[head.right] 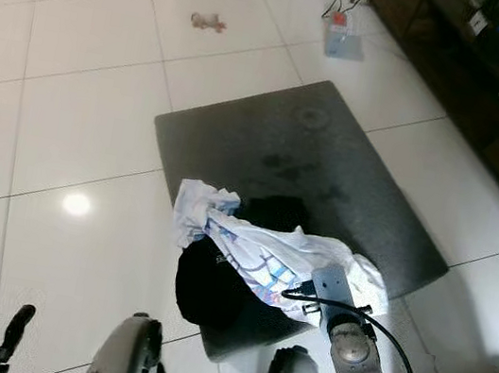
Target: Hang hanger
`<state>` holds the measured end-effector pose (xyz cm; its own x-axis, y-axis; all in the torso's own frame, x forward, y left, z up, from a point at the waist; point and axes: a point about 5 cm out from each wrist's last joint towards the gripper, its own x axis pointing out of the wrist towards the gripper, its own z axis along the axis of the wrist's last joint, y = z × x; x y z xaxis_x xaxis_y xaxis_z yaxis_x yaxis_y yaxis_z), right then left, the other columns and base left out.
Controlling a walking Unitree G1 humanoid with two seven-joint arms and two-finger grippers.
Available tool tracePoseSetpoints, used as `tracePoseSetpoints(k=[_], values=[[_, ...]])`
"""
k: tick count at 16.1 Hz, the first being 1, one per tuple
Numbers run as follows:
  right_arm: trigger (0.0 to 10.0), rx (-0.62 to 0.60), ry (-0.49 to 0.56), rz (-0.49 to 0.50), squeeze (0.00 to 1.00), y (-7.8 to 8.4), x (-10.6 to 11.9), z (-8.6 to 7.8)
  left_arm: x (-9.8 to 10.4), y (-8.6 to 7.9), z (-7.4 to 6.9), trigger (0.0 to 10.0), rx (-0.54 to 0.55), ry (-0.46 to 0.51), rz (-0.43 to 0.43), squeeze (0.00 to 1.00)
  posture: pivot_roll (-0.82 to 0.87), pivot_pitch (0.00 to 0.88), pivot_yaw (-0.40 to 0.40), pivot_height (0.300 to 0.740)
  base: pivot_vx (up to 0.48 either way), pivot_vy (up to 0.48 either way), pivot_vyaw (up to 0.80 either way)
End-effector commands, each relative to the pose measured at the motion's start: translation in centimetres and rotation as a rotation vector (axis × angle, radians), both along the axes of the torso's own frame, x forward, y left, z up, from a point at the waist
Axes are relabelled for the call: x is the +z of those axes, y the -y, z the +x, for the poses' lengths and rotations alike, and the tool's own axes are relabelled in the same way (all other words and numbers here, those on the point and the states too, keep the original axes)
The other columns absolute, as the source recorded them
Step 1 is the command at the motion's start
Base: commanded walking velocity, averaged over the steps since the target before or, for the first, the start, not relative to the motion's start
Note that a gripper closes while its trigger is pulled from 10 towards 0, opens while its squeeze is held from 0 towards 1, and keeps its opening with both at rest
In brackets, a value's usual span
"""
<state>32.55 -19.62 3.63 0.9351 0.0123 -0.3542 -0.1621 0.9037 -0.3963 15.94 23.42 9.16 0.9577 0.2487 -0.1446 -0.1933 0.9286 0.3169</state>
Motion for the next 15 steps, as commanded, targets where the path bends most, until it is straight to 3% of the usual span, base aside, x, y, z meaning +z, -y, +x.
tracePoseSetpoints(k=[1, 6, 8, 10, 15], values=[[0.0, 0.003, 0.026, 0.018, 0.0, 0.4, 0.3, 0.0, -1.1, 0.1, -0.1, 10.0, 0.014, -0.027, -0.001, 0.0, 0.2, 0.242, -0.023, 0.615, 0.0, 0.0, 0.0], [0.0, -0.007, 0.256, 0.083, 0.0, 0.8, 3.9, 1.4, -2.2, 0.3, 1.6, 10.0, 0.033, -0.012, -0.014, 0.0, 0.16, 0.182, -0.044, 0.615, 0.0, 0.0, 0.0], [0.0, 0.053, 0.452, 0.136, 0.0, -0.4, 7.6, 2.0, -2.6, 0.2, 2.5, 10.0, 0.042, 0.002, -0.019, 0.0, 0.13, 0.148, -0.049, 0.615, 0.0, 0.0, 0.0], [0.0, 0.109, 0.578, 0.166, 0.0, -2.1, 10.8, 1.5, -2.7, 0.1, 3.3, 10.0, 0.042, 0.017, -0.02, 0.0, 0.12, 0.13, -0.05, 0.615, 0.0, 0.0, 0.0], [0.0, 0.104, 0.712, 0.218, 0.0, -3.3, 14.8, -1.3, -2.8, -0.2, 4.5, 10.0, 0.025, 0.032, -0.016, 0.0, 0.1, 0.102, -0.035, 0.615, 0.0, 0.0, 0.0]])
